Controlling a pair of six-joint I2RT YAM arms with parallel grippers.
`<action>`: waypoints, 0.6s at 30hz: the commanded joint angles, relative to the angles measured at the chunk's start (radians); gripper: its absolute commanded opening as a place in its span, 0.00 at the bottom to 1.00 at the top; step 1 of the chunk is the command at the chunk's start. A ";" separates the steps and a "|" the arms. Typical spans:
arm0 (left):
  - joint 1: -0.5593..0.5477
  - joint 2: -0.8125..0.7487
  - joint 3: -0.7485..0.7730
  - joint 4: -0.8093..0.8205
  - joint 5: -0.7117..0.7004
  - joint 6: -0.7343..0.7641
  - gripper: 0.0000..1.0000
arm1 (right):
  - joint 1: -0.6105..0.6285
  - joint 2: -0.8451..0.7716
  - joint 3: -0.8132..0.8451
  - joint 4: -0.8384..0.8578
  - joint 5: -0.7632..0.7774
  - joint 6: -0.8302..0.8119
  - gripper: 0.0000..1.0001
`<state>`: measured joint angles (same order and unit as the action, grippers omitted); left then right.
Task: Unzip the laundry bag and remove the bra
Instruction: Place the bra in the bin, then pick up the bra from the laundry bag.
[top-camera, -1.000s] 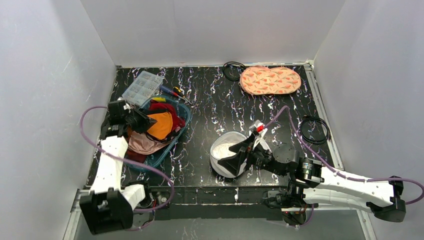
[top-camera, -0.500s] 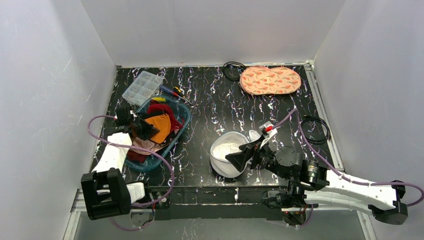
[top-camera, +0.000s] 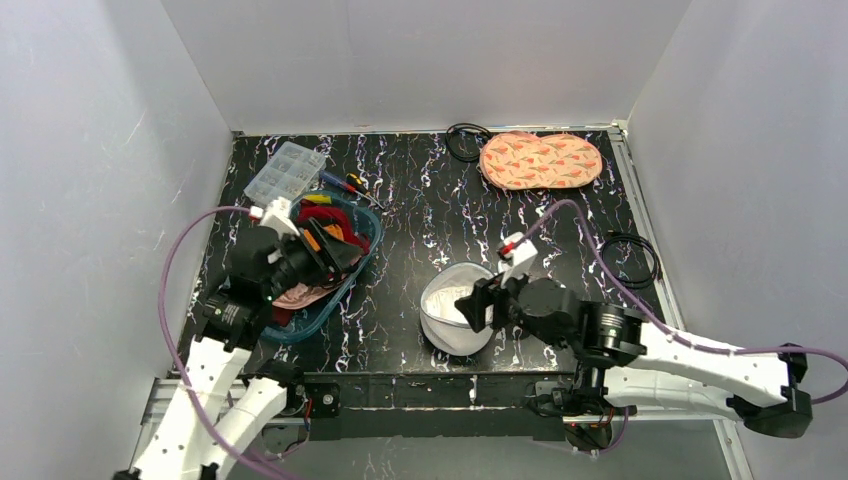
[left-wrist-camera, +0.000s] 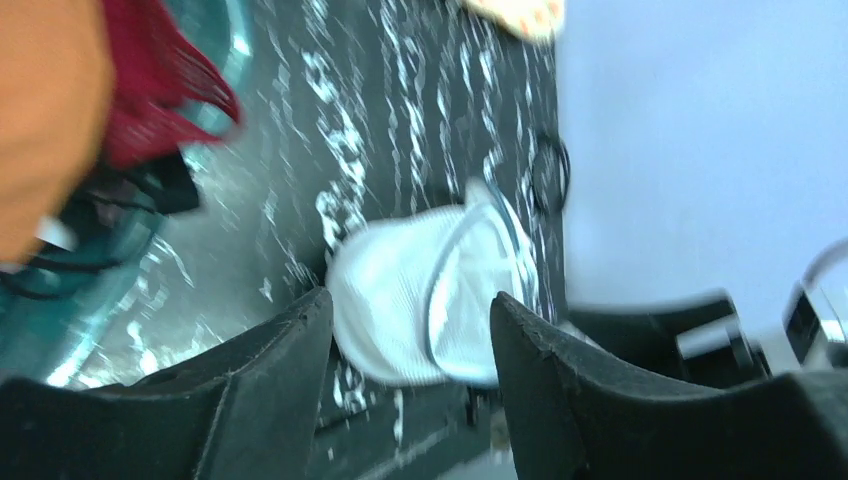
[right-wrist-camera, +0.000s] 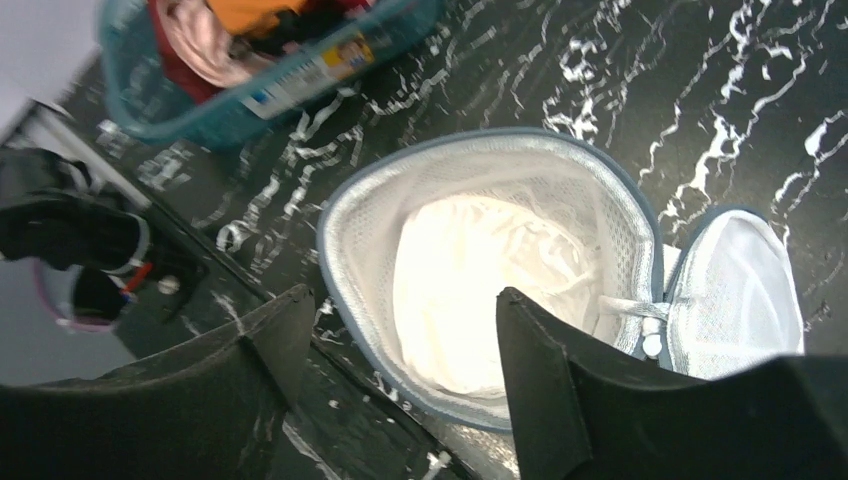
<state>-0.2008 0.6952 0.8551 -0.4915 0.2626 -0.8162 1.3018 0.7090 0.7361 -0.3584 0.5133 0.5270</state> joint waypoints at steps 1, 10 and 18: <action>-0.282 0.021 -0.003 -0.080 -0.162 -0.046 0.58 | -0.001 0.130 0.051 -0.073 0.025 -0.035 0.72; -0.738 0.314 0.039 0.005 -0.431 -0.061 0.58 | 0.000 0.205 -0.091 0.028 -0.023 -0.005 0.59; -0.774 0.482 0.041 0.125 -0.413 -0.059 0.58 | 0.001 0.112 -0.202 0.090 -0.152 0.021 0.56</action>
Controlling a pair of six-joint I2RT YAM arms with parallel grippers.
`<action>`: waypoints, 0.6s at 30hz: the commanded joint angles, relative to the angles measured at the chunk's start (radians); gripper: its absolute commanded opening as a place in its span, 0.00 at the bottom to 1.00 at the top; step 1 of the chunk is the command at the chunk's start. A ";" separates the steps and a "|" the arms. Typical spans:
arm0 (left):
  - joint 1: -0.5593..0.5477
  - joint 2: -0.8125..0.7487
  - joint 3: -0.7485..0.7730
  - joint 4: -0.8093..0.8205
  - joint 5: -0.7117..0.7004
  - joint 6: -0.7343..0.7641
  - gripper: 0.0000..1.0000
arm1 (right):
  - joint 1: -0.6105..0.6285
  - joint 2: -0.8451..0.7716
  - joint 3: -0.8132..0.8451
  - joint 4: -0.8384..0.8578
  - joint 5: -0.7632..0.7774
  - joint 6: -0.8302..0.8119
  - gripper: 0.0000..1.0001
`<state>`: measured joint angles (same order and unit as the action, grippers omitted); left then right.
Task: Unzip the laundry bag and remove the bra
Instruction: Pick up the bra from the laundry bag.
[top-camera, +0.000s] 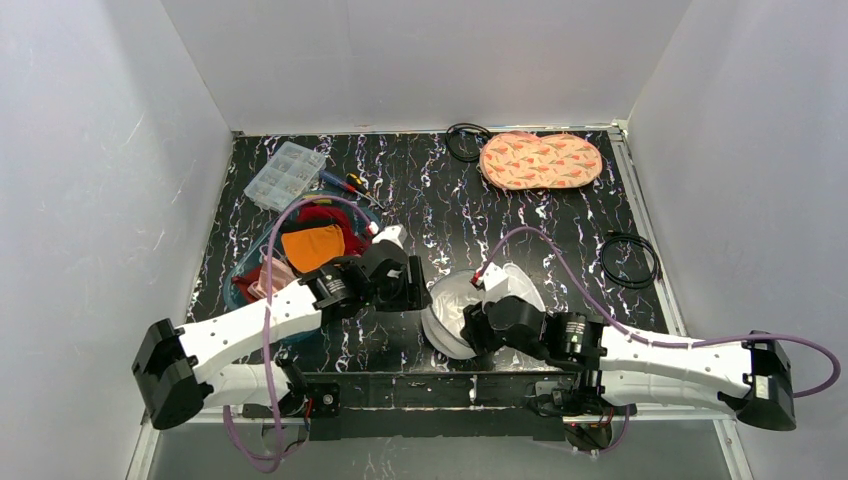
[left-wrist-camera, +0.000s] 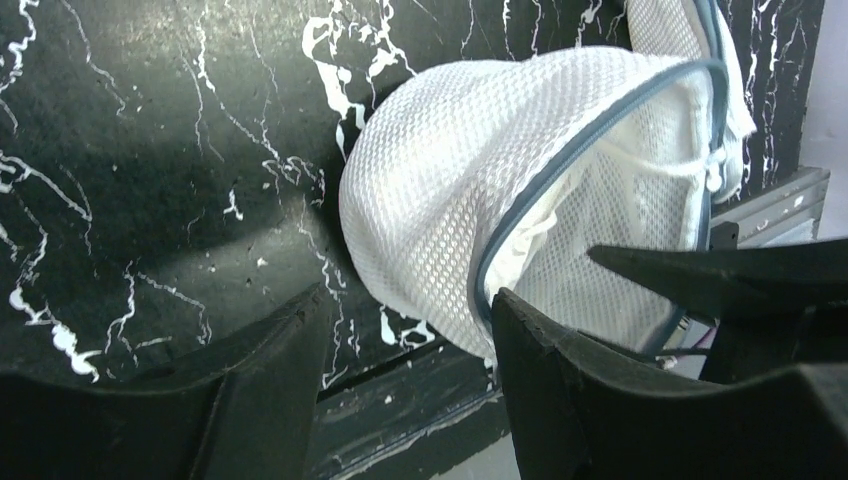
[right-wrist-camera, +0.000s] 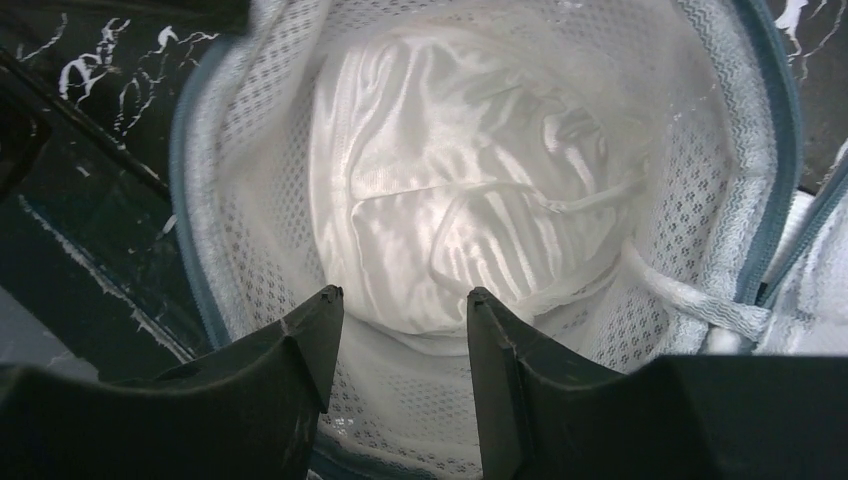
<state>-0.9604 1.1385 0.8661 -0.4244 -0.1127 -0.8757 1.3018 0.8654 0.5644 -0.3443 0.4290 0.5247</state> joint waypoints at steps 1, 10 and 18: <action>-0.021 0.052 0.032 0.065 -0.037 0.003 0.58 | 0.002 -0.049 -0.038 0.077 -0.075 0.026 0.56; -0.060 -0.046 -0.044 0.130 -0.056 -0.019 0.62 | 0.007 -0.006 -0.044 0.093 -0.114 0.024 0.59; -0.069 0.019 -0.003 0.117 0.006 0.032 0.57 | 0.015 0.038 -0.049 0.160 -0.157 0.004 0.59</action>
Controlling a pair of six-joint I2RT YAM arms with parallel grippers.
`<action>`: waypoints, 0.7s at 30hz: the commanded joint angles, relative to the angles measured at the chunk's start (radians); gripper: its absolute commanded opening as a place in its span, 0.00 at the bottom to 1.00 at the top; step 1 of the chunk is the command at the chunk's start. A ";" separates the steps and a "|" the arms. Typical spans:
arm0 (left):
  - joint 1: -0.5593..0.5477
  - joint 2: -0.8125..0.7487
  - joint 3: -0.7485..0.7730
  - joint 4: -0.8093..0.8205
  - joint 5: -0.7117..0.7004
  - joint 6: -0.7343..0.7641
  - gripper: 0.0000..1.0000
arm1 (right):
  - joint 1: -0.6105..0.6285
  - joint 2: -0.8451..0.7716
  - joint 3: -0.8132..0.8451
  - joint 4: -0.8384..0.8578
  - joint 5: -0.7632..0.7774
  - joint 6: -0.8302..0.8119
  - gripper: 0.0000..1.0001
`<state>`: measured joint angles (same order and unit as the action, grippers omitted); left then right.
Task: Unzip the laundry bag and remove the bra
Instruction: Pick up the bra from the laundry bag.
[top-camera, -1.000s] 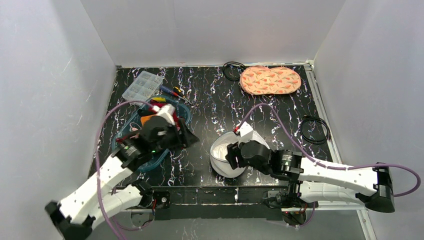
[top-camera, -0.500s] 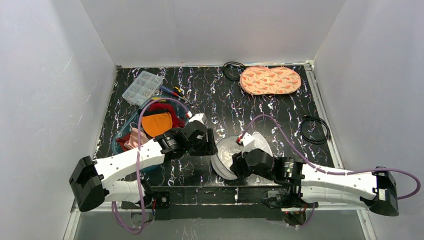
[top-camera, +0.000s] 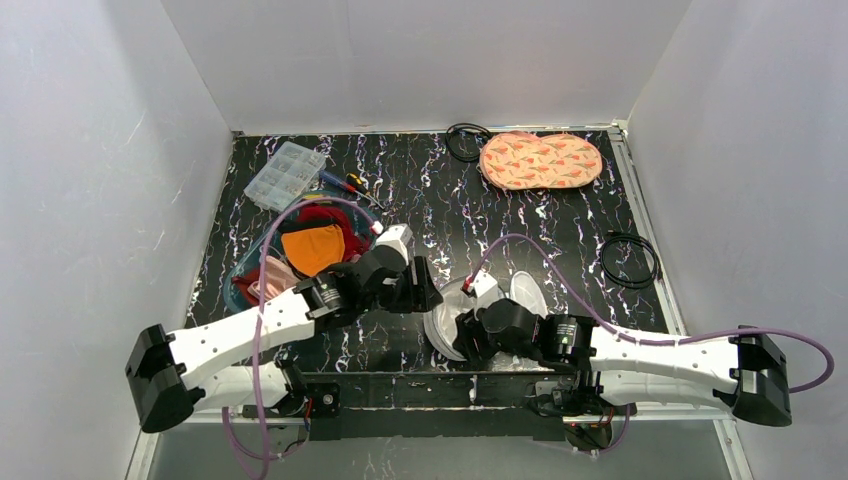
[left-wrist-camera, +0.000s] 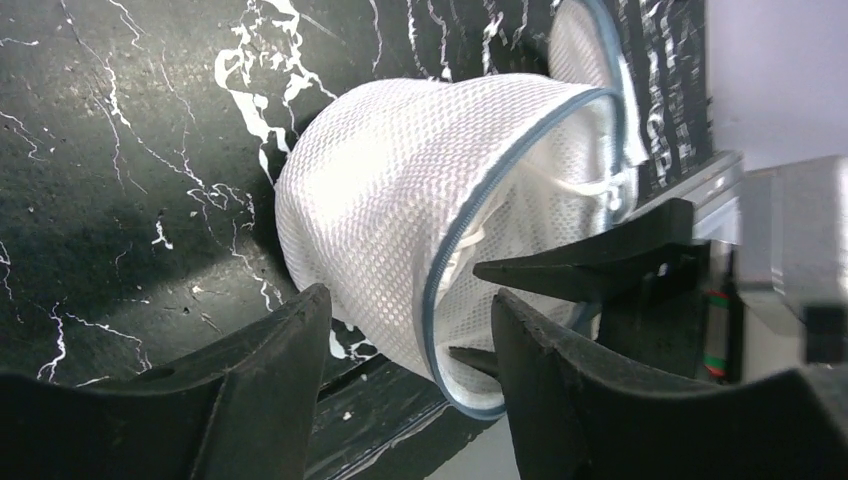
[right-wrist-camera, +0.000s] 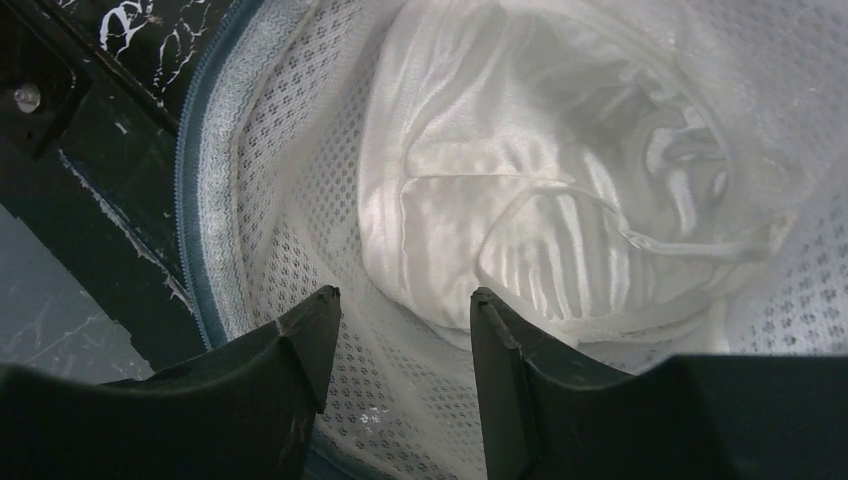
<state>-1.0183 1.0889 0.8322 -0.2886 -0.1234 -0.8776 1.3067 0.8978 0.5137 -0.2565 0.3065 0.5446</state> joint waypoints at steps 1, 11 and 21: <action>-0.013 0.094 0.034 -0.020 0.021 0.035 0.55 | 0.011 0.005 0.003 0.072 -0.036 -0.019 0.59; -0.022 0.172 -0.005 -0.015 0.024 0.007 0.07 | 0.012 -0.071 -0.003 -0.011 0.168 0.070 0.76; -0.038 0.093 -0.045 -0.031 -0.011 0.022 0.00 | 0.012 -0.022 0.026 0.106 0.337 0.141 0.88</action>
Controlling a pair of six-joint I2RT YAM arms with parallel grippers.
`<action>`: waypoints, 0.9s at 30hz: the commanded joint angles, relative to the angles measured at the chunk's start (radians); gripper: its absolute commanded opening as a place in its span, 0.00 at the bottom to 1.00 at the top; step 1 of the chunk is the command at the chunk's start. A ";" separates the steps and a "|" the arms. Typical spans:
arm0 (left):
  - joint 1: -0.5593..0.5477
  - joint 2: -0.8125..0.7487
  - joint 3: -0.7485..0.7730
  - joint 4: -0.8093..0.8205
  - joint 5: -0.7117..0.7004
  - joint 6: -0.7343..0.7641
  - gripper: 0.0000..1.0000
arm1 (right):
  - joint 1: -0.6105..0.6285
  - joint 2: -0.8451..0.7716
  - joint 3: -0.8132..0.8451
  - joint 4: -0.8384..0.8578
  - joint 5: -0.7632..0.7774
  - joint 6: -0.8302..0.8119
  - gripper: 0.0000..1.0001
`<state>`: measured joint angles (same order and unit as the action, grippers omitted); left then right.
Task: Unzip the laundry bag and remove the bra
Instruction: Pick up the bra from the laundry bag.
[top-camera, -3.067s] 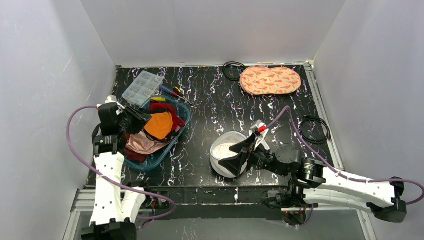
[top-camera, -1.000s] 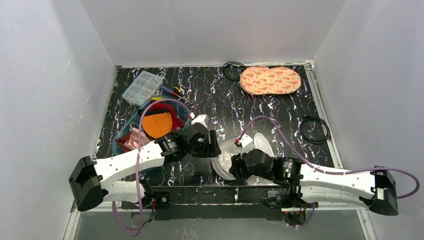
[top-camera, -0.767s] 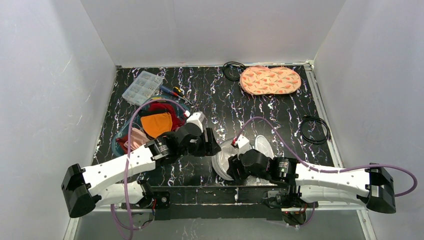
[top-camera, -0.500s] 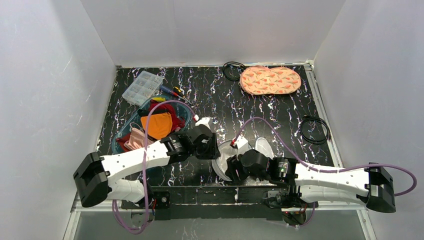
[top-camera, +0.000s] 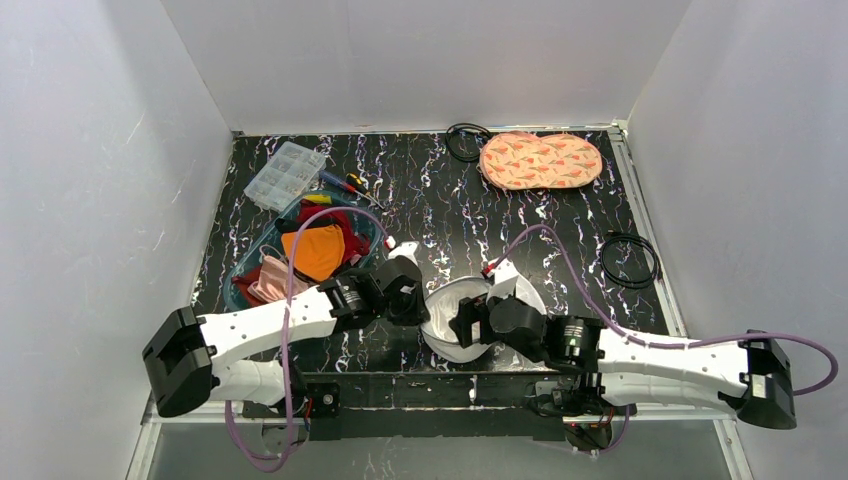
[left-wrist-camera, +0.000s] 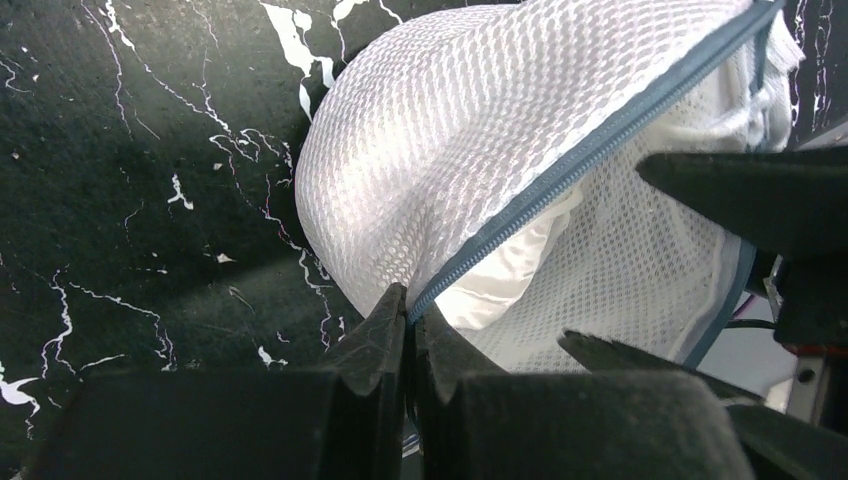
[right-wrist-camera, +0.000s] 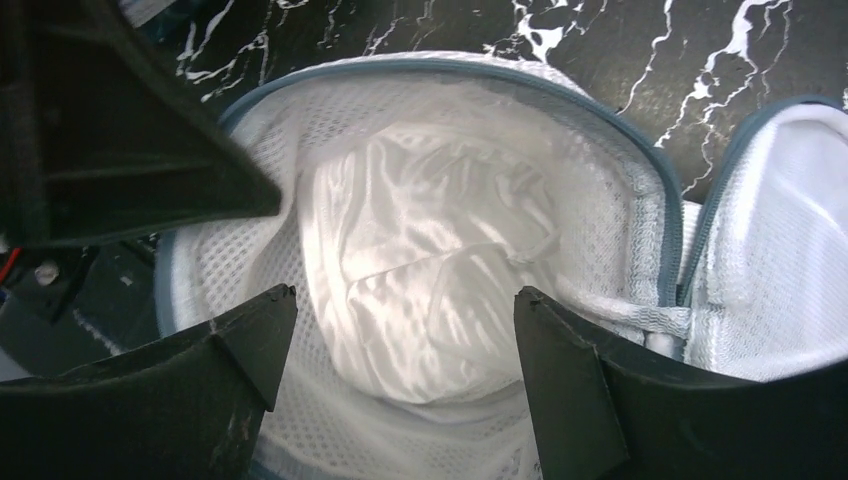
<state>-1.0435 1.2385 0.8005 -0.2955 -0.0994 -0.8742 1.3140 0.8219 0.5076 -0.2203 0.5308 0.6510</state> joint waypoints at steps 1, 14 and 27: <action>-0.016 -0.067 -0.017 -0.024 -0.039 0.023 0.00 | 0.005 0.077 0.047 0.054 0.150 0.072 0.92; -0.029 -0.259 -0.149 -0.002 -0.046 0.028 0.00 | 0.005 0.247 0.061 0.113 -0.137 -0.107 0.89; -0.037 -0.254 -0.192 0.000 -0.050 0.042 0.00 | 0.011 0.175 -0.071 0.139 -0.218 -0.068 0.85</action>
<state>-1.0740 0.9951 0.6289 -0.2840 -0.1238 -0.8547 1.3170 1.0088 0.4377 -0.0940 0.3367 0.5770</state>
